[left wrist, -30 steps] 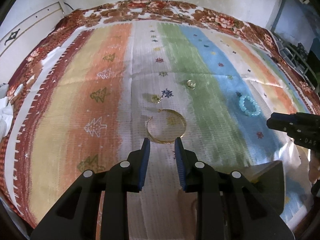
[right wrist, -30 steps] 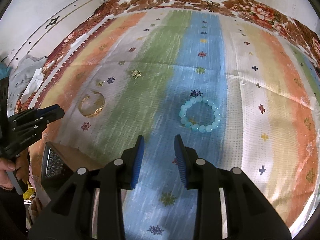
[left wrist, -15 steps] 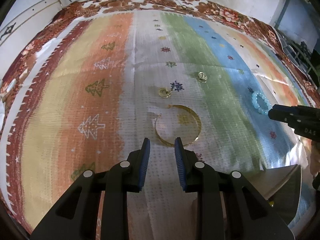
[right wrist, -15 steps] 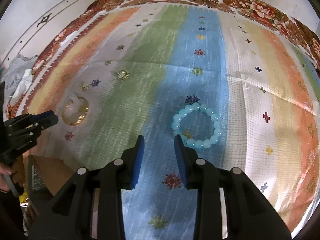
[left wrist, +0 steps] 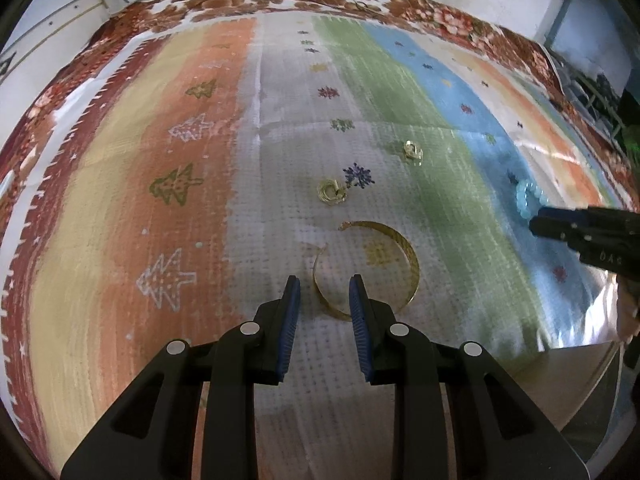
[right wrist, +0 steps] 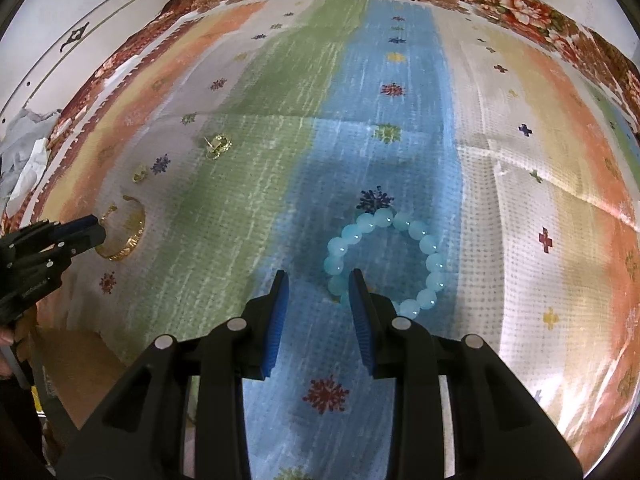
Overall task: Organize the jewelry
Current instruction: 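Close the right tool on the light-blue bracelet while the left tool closes on the gold bangle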
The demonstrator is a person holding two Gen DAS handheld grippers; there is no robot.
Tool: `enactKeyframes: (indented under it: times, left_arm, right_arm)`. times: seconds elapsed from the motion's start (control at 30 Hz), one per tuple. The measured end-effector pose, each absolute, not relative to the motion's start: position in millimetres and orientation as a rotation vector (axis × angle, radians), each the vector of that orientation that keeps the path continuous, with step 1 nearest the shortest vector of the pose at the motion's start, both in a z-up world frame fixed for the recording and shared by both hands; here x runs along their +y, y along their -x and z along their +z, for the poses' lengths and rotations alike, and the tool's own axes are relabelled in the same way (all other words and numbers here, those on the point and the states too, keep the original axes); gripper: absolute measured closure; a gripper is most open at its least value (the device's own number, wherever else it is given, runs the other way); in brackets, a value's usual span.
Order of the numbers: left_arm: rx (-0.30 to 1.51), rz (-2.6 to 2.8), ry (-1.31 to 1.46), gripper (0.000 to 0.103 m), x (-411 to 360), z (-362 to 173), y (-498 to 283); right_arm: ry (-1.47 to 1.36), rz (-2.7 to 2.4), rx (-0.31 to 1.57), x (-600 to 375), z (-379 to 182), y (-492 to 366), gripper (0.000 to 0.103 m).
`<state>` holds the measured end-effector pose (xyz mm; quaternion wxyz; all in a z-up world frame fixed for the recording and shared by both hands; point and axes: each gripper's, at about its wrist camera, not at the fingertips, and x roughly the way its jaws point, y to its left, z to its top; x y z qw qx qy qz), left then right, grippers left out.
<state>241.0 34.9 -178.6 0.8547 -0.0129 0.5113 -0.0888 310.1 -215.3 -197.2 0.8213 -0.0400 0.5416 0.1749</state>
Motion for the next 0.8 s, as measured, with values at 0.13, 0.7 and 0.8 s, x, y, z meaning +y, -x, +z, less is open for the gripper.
enactKeyframes:
  times: [0.13, 0.7, 0.8]
  left_arm:
    - [1.077, -0.193, 0.007, 0.078, 35.1, -182.6, -240.2]
    - [1.075, -0.154, 0.077, 0.101, 53.2, -183.1, -238.4]
    - [1.065, -0.143, 0.084, 0.101, 54.8, -179.5, -234.9]
  right_arm:
    - [0.077, 0.377, 1.155, -217.3, -199.5, -311.3, 0.069]
    - [0.072, 0.403, 1.161, -216.2, -202.1, -311.3, 0.092]
    - [0.078, 0.401, 1.141, -215.5, -195.1, -308.3, 0.102]
